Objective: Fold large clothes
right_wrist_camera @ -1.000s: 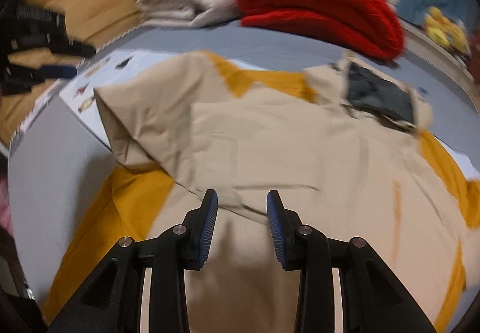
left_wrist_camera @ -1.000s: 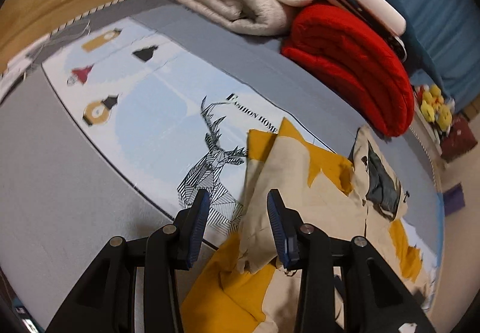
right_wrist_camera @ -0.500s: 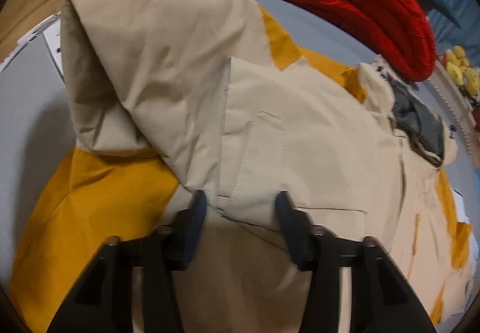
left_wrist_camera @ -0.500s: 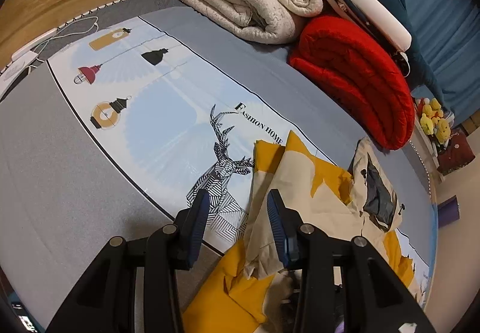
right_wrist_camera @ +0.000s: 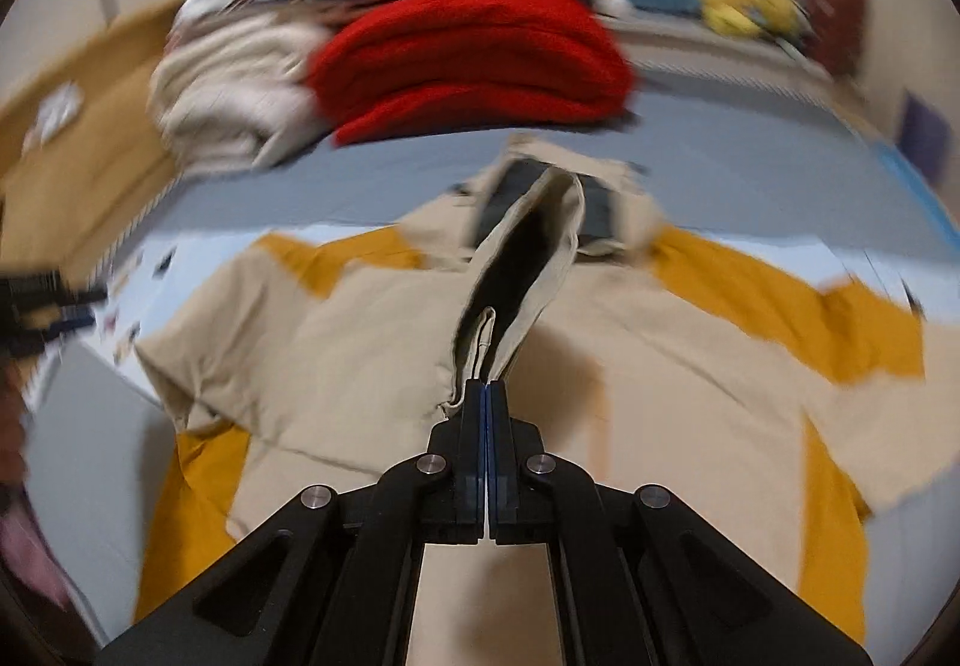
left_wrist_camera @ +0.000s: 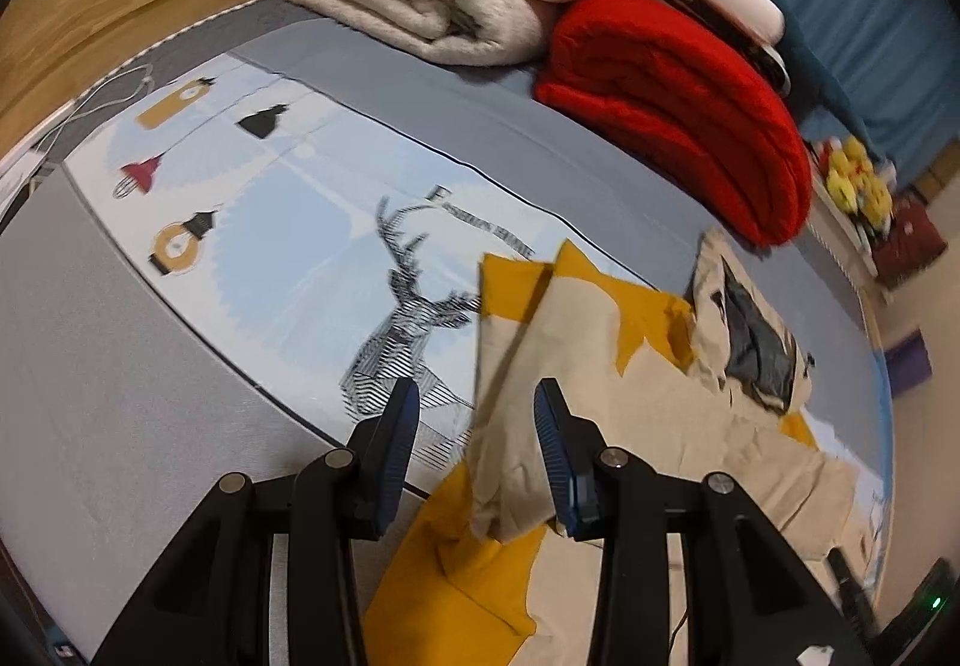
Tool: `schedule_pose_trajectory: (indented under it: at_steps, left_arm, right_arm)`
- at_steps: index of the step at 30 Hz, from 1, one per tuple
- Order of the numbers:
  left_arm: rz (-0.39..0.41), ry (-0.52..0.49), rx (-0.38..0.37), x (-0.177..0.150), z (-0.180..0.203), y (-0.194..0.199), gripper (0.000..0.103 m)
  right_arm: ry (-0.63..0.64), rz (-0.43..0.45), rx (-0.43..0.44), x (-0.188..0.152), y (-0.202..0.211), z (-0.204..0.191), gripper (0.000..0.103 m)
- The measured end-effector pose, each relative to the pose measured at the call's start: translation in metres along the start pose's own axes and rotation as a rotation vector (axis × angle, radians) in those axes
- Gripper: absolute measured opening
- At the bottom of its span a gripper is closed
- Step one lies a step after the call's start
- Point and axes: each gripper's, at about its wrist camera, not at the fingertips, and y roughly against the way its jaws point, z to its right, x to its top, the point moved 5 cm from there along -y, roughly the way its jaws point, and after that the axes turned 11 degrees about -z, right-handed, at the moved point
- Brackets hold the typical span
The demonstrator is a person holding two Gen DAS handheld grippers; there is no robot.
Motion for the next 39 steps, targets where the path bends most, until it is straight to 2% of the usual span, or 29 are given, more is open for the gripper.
schedule_pose_trajectory:
  at_steps: [3, 7, 10, 12, 14, 16, 18, 21, 22, 23, 25, 27, 29, 30, 34, 36, 37, 38, 39]
  left_arm:
    - [-0.023, -0.056, 0.008, -0.006, 0.015, -0.009, 0.036]
    - [-0.076, -0.152, 0.022, -0.017, 0.036, -0.027, 0.036]
    - [-0.084, -0.17, 0.032, -0.021, 0.044, -0.034, 0.036]
    - [-0.087, -0.177, 0.042, -0.023, 0.048, -0.038, 0.036]
    - [-0.095, -0.185, 0.041, -0.026, 0.054, -0.041, 0.036]
    - [-0.094, -0.205, 0.046, -0.03, 0.059, -0.041, 0.036]
    - [-0.07, -0.23, 0.084, -0.032, 0.064, -0.037, 0.036]
    - [-0.054, -0.239, 0.082, -0.034, 0.072, -0.031, 0.036]
    - [-0.052, -0.236, 0.068, -0.033, 0.074, -0.029, 0.036]
    - [-0.047, -0.236, 0.058, -0.033, 0.077, -0.026, 0.036]
    - [-0.037, -0.263, 0.046, -0.033, 0.085, -0.022, 0.036]
    - [-0.03, -0.29, 0.042, -0.034, 0.089, -0.019, 0.036]
    - [-0.034, -0.286, 0.042, -0.034, 0.088, -0.019, 0.036]
    - [-0.042, -0.28, 0.035, -0.033, 0.087, -0.021, 0.036]
    - [-0.056, -0.283, 0.033, -0.034, 0.087, -0.025, 0.036]
    - [-0.056, -0.288, 0.028, -0.034, 0.088, -0.025, 0.036]
    - [-0.056, -0.289, 0.027, -0.034, 0.088, -0.025, 0.036]
    - [-0.056, -0.289, 0.027, -0.034, 0.088, -0.026, 0.036]
    - [-0.055, -0.288, 0.029, -0.033, 0.087, -0.026, 0.037]
  right_arm:
    - [-0.123, -0.004, 0.0, -0.005, 0.008, 0.054, 0.0]
    - [-0.26, -0.057, 0.024, -0.002, 0.002, 0.102, 0.0]
    - [-0.283, -0.093, 0.085, -0.006, -0.015, 0.107, 0.003]
    - [-0.297, -0.169, 0.165, -0.013, -0.04, 0.096, 0.004]
    - [-0.3, -0.235, 0.207, -0.021, -0.063, 0.087, 0.007]
    - [-0.323, -0.292, 0.23, -0.029, -0.084, 0.082, 0.01]
    - [-0.351, -0.346, 0.246, -0.036, -0.104, 0.081, 0.014]
    - [-0.426, -0.363, 0.232, -0.047, -0.117, 0.09, 0.02]
    - [-0.436, -0.364, 0.222, -0.049, -0.118, 0.092, 0.027]
    - [-0.447, -0.357, 0.203, -0.051, -0.119, 0.095, 0.041]
    - [-0.45, -0.335, 0.173, -0.051, -0.117, 0.099, 0.055]
    - [-0.43, -0.317, 0.133, -0.05, -0.114, 0.098, 0.059]
    - [-0.415, -0.307, 0.1, -0.05, -0.113, 0.095, 0.069]
    - [-0.412, -0.312, 0.091, -0.05, -0.116, 0.093, 0.07]
    - [-0.432, -0.3, 0.074, -0.049, -0.122, 0.095, 0.071]
    - [-0.417, -0.291, 0.092, -0.047, -0.122, 0.09, 0.071]
    - [-0.41, -0.289, 0.096, -0.046, -0.122, 0.088, 0.065]
    - [-0.403, -0.285, 0.103, -0.045, -0.122, 0.086, 0.042]
    - [-0.395, -0.284, 0.123, -0.044, -0.123, 0.082, 0.025]
